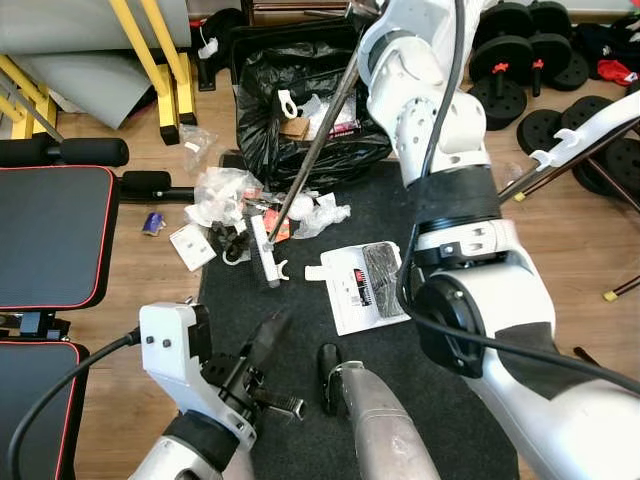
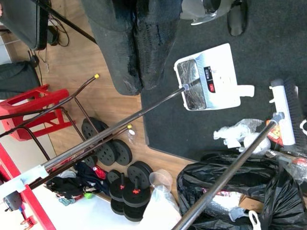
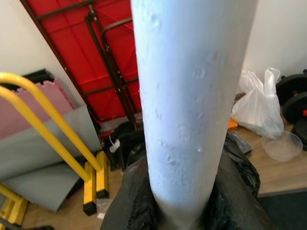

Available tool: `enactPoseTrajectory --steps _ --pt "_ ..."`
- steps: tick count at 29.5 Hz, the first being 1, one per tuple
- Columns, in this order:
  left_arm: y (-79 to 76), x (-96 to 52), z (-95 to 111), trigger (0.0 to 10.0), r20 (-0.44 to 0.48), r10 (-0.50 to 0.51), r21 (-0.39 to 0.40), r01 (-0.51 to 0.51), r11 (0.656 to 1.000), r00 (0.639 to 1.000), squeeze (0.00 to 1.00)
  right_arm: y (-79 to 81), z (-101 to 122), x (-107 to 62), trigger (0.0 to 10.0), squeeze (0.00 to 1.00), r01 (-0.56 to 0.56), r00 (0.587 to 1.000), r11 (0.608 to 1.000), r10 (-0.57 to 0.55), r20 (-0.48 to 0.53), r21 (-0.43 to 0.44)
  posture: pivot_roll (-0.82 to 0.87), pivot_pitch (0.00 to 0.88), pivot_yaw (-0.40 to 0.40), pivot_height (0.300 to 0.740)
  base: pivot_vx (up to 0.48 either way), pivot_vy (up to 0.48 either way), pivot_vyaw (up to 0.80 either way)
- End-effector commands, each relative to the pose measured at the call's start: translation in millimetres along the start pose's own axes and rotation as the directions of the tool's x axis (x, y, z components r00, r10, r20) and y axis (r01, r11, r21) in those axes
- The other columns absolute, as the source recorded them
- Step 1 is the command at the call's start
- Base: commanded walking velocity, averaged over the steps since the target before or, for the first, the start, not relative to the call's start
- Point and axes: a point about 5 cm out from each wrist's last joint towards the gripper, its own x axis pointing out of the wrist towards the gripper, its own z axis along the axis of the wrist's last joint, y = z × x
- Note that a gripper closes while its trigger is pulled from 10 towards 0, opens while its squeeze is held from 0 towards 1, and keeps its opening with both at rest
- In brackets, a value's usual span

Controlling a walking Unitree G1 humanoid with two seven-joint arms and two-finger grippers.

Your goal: Sweep floor

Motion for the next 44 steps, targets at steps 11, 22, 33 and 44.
enactPoseTrajectory --steps 11,22,33,44 --pt "-4.1 -7.4 -2.9 10.0 -0.025 -0.031 -0.023 0.03 0.999 0.999 0.0 -7.9 -42.6 -3.4 10.0 0.0 0.017 1.0 0.997 -0.015 0.027 -0.077 -0.01 0.357 -0.065 0.74 0.0 0.0 0.0" --pt "3.2 -5.1 -4.0 10.0 -0.018 -0.004 -0.056 0.003 0.998 1.0 0.0 12.8 3.2 -23.1 10.0 0.0 -0.296 0.921 0.948 0.315 0.23 -0.115 -0.04 0.313 -0.074 0.74 0.0 0.0 0.0" --pt "16.7 3.3 -8.6 10.0 0.003 0.047 -0.058 -0.047 0.997 0.999 0.0 15.0 16.6 -31.7 10.0 0.0 -0.399 0.859 0.909 0.417 0.299 -0.122 -0.06 0.24 -0.104 0.74 0.0 0.0 0.0" --pt "35.4 10.2 -6.2 10.0 0.073 0.143 -0.062 -0.138 0.988 0.987 0.0 31.2 -11.3 -72.3 10.0 0.0 -0.678 0.719 0.735 0.663 0.207 0.003 -0.07 0.148 -0.113 0.74 0.0 -0.027 0.0"
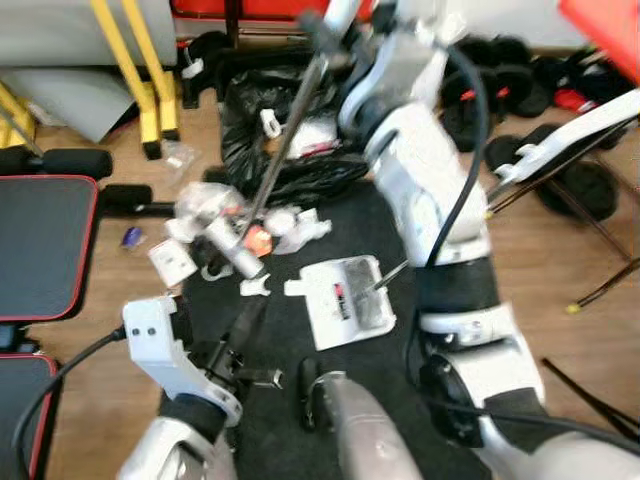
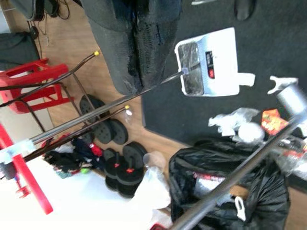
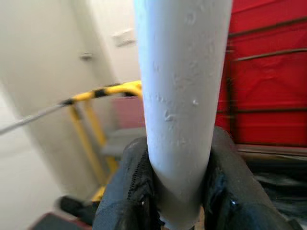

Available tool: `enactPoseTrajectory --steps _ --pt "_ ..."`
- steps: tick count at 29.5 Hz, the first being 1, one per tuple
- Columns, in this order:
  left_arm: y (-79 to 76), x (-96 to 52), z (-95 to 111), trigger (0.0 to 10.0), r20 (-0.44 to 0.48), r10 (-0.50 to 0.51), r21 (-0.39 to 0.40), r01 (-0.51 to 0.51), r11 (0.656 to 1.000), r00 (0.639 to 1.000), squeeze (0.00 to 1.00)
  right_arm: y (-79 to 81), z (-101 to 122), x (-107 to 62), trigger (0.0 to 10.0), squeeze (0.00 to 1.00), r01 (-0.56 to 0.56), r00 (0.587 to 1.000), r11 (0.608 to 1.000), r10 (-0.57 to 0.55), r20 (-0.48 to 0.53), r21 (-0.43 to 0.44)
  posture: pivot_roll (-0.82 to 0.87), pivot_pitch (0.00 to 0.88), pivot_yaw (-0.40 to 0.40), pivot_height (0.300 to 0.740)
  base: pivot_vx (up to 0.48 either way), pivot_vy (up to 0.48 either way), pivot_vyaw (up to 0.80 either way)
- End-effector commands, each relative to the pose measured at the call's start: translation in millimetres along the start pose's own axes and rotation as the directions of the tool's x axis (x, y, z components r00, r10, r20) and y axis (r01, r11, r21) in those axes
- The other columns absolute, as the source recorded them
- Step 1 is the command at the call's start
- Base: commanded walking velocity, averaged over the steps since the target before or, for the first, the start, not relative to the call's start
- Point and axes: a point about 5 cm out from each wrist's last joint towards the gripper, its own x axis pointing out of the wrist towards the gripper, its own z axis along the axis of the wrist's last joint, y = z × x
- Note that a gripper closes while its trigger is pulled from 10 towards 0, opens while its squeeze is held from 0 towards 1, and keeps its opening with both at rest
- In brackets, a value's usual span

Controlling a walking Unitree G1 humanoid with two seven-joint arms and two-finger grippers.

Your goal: Sweep floor

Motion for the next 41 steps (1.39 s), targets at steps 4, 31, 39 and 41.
enactPoseTrajectory --steps 4,31,39,41 --pt "11.6 -2.2 7.6 10.0 0.051 0.031 -0.012 -0.031 0.999 0.998 0.0 18.9 9.3 -5.2 10.0 0.0 -0.113 0.992 0.993 0.112 0.055 0.022 -0.08 0.144 -0.102 0.74 0.0 -0.317 0.0" --pt "41.8 19.2 13.4 10.0 0.076 0.113 0.062 -0.117 0.991 0.991 0.0 13.6 -22.5 -35.7 10.0 0.0 -0.055 0.997 0.997 0.053 -0.049 -0.054 -0.07 0.07 -0.067 0.74 0.0 -0.297 0.0" --pt "43.8 19.3 4.7 10.0 0.038 0.132 0.112 -0.136 0.984 0.991 0.0 10.2 -25.6 -38.1 10.0 0.0 -0.017 0.998 0.998 0.014 -0.06 -0.062 -0.08 0.075 -0.066 0.74 0.0 0.0 0.0" --pt "44.7 19.6 4.3 10.0 0.038 0.14 0.11 -0.144 0.983 0.989 0.0 7.5 -26.4 -38.0 10.0 0.0 0.004 0.998 0.998 -0.007 -0.057 -0.056 -0.08 0.079 -0.068 0.74 0.0 0.0 0.0"
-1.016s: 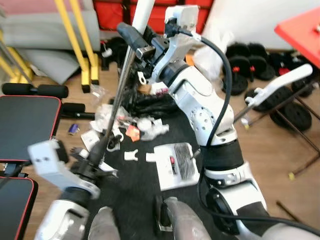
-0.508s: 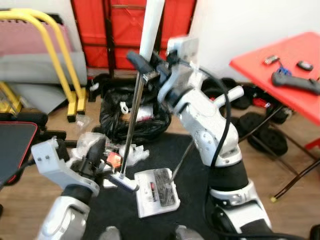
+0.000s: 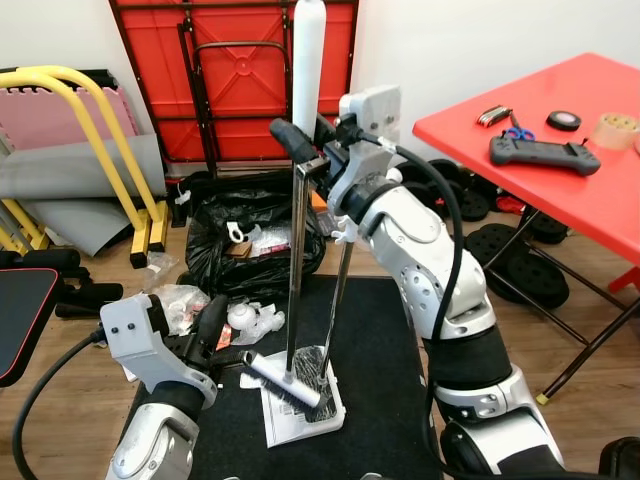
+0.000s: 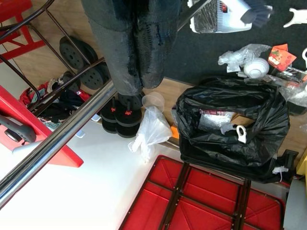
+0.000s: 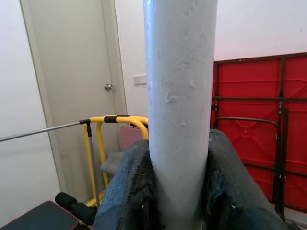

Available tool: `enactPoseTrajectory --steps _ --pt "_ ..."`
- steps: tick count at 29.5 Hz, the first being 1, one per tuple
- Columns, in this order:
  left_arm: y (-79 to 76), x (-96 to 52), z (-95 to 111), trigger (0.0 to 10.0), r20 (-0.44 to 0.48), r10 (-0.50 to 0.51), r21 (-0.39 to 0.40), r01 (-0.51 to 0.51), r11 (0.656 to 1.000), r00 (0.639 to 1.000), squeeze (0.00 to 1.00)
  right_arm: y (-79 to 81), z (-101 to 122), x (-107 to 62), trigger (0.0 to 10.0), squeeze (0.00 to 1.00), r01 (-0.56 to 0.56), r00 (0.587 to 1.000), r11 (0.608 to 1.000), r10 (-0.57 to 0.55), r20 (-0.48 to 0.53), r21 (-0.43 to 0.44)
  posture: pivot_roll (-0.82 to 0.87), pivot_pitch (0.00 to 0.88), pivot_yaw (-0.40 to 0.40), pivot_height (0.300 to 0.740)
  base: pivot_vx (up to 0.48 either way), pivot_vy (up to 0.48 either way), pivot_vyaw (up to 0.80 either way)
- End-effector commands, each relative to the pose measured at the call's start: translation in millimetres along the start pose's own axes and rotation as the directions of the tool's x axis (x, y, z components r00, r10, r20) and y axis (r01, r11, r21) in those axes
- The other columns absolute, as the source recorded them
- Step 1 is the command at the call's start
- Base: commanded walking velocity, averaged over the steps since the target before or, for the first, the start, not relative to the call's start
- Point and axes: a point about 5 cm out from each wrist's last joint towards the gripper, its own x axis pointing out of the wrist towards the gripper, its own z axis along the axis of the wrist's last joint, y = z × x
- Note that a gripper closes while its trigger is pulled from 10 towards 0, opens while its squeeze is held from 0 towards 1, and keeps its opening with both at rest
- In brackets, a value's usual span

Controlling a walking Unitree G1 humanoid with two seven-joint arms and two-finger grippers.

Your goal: Sweep floor

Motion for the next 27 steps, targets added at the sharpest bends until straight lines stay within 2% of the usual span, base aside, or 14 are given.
enactPoseTrajectory --steps 1,5,10,11,12,14,17,20,21,22,23,24,26,27 --pt "1.8 0.4 -4.9 10.0 -0.025 -0.013 0.014 0.013 1.0 1.0 0.0 0.1 10.1 0.1 10.0 0.0 0.006 0.998 1.0 -0.006 0.061 0.0 -0.08 0.079 -0.068 0.74 0.0 0.0 0.0" --pt "-0.2 -1.2 -7.3 10.0 -0.045 -0.017 0.056 0.019 0.998 0.999 0.0 -11.5 6.9 2.7 10.0 0.0 0.098 0.993 0.995 -0.1 0.059 0.029 -0.07 0.089 -0.065 0.74 0.0 0.0 0.0" --pt "-1.1 -1.7 -7.6 10.0 -0.049 -0.02 0.064 0.023 0.998 0.999 0.0 -14.7 5.4 4.0 10.0 0.0 0.13 0.99 0.991 -0.131 0.049 0.03 -0.07 0.089 -0.065 0.74 0.0 0.0 0.0" --pt "-2.9 -3.9 -7.9 10.0 -0.06 -0.029 0.084 0.034 0.996 0.998 0.0 -20.6 2.2 8.1 10.0 0.0 0.204 0.979 0.978 -0.205 0.014 0.047 -0.06 0.108 -0.06 0.74 0.0 0.0 0.0" --pt "-2.9 -3.9 -7.9 10.0 -0.06 -0.029 0.084 0.034 0.996 0.998 0.0 -20.6 2.2 8.1 10.0 0.0 0.204 0.979 0.978 -0.205 0.014 0.047 -0.06 0.108 -0.06 0.74 0.0 0.0 0.0" --pt "-5.3 -11.9 -7.4 10.0 -0.078 -0.04 0.107 0.048 0.993 0.996 0.0 -32.4 -9.0 16.3 10.0 0.0 0.347 0.935 0.938 -0.346 -0.077 0.006 -0.05 0.13 -0.051 0.74 0.0 0.0 0.0" --pt "-5.2 -17.9 -6.6 10.0 -0.086 -0.038 0.105 0.047 0.993 0.996 0.0 -37.2 -15.6 19.1 10.0 0.0 0.39 0.917 0.921 -0.387 -0.092 0.015 -0.05 0.135 -0.05 0.74 0.0 0.0 0.0" --pt "-5.0 -23.7 -5.2 10.0 -0.09 -0.035 0.102 0.044 0.994 0.995 0.0 -36.2 -14.4 19.7 10.0 0.0 0.391 0.92 0.92 -0.39 -0.044 0.025 -0.04 0.144 -0.044 0.74 0.0 0.0 0.0" --pt "-5.2 -26.8 -4.3 10.0 -0.092 -0.033 0.1 0.042 0.994 0.995 0.0 -35.7 -8.3 20.7 10.0 0.0 0.395 0.916 0.917 -0.398 0.054 0.058 -0.03 0.152 -0.041 0.74 0.0 0.0 0.0" --pt "-5.2 -26.8 -4.3 10.0 -0.092 -0.033 0.1 0.042 0.994 0.995 0.0 -35.7 -8.3 20.7 10.0 0.0 0.395 0.916 0.917 -0.398 0.054 0.058 -0.03 0.152 -0.041 0.74 0.0 0.0 0.0" --pt "-6.0 -30.8 -2.8 10.0 -0.096 -0.029 0.1 0.039 0.994 0.995 0.0 -35.0 -8.2 22.6 10.0 0.0 0.387 0.913 0.915 -0.397 0.089 0.113 -0.03 0.182 -0.036 0.74 0.0 0.0 0.0" --pt "-6.0 -30.8 -2.8 10.0 -0.096 -0.029 0.1 0.039 0.994 0.995 0.0 -35.0 -8.2 22.6 10.0 0.0 0.387 0.913 0.915 -0.397 0.089 0.113 -0.03 0.182 -0.036 0.74 0.0 0.0 0.0" --pt "-7.6 -38.7 -0.5 10.0 -0.11 -0.023 0.109 0.035 0.993 0.994 0.0 -35.3 -5.0 23.6 10.0 0.0 0.409 0.876 0.893 -0.442 0.193 0.191 -0.03 0.208 -0.033 0.74 0.0 0.0 0.0" --pt "-7.6 -38.7 -0.5 10.0 -0.11 -0.023 0.109 0.035 0.993 0.994 0.0 -35.3 -5.0 23.6 10.0 0.0 0.409 0.876 0.893 -0.442 0.193 0.191 -0.03 0.208 -0.033 0.74 0.0 0.0 0.0"
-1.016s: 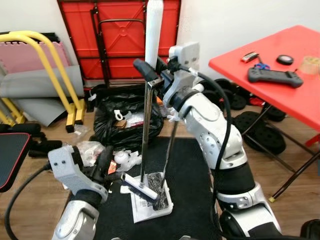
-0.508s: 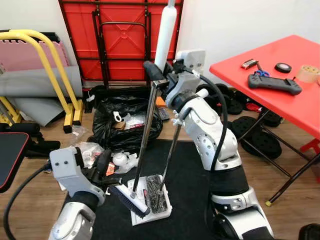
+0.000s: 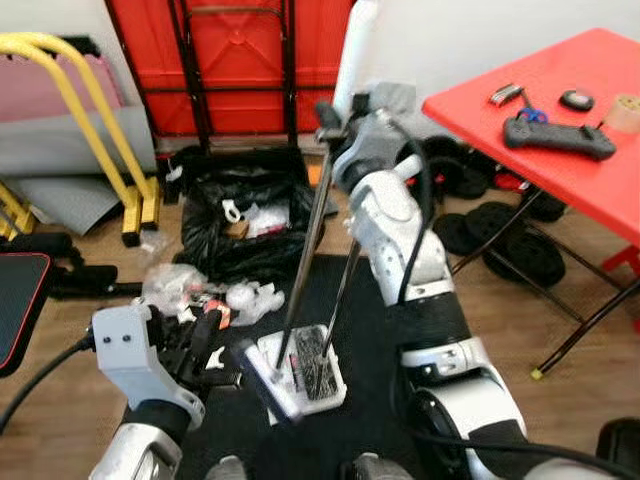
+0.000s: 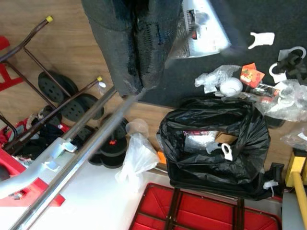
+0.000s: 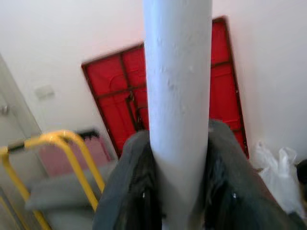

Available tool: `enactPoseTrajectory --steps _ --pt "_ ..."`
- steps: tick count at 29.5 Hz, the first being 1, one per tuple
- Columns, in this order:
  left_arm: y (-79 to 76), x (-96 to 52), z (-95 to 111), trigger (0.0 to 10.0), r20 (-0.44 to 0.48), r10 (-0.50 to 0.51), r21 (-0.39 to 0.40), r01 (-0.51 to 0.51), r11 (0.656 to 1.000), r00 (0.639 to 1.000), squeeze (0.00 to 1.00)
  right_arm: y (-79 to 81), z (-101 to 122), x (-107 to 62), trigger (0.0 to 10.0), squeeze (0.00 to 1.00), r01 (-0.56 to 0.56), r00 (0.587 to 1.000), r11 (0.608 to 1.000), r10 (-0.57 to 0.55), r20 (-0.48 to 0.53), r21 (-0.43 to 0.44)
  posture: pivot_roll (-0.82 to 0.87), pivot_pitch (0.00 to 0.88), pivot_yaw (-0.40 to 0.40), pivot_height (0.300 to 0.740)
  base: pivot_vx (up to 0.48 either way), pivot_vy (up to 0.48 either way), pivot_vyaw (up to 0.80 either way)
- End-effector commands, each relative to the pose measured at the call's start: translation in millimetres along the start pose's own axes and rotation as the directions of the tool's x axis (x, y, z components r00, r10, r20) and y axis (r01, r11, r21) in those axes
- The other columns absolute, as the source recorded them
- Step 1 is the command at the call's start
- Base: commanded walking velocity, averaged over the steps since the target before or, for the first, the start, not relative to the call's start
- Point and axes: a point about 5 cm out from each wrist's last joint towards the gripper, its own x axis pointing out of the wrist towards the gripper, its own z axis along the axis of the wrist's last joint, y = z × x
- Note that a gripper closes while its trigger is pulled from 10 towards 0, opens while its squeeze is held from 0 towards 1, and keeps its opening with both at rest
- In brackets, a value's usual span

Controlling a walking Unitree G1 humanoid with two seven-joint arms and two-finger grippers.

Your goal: Sweep floor

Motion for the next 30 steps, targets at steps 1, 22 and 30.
enactPoseTrajectory --steps 1,22,30 --pt "-1.9 -6.8 1.0 10.0 -0.021 -0.018 0.007 0.018 1.0 1.0 0.0 12.6 12.5 2.1 10.0 0.0 0.027 0.993 0.994 -0.039 0.112 0.102 -0.03 0.22 -0.032 0.74 0.0 0.0 0.0" --pt "-34.9 -38.8 20.8 10.0 0.022 -0.11 -0.103 0.111 0.988 0.994 0.0 1.7 -1.3 21.3 10.0 0.0 0.263 0.948 0.943 -0.291 0.127 0.202 -0.02 0.414 -0.077 0.74 0.0 0.0 0.0" --pt "-39.3 -43.9 22.3 10.0 0.053 -0.136 -0.13 0.142 0.981 0.989 0.0 13.5 1.9 27.2 10.0 0.0 0.235 0.953 0.93 -0.277 0.121 0.282 -0.03 0.481 -0.101 0.74 0.0 0.0 0.0"
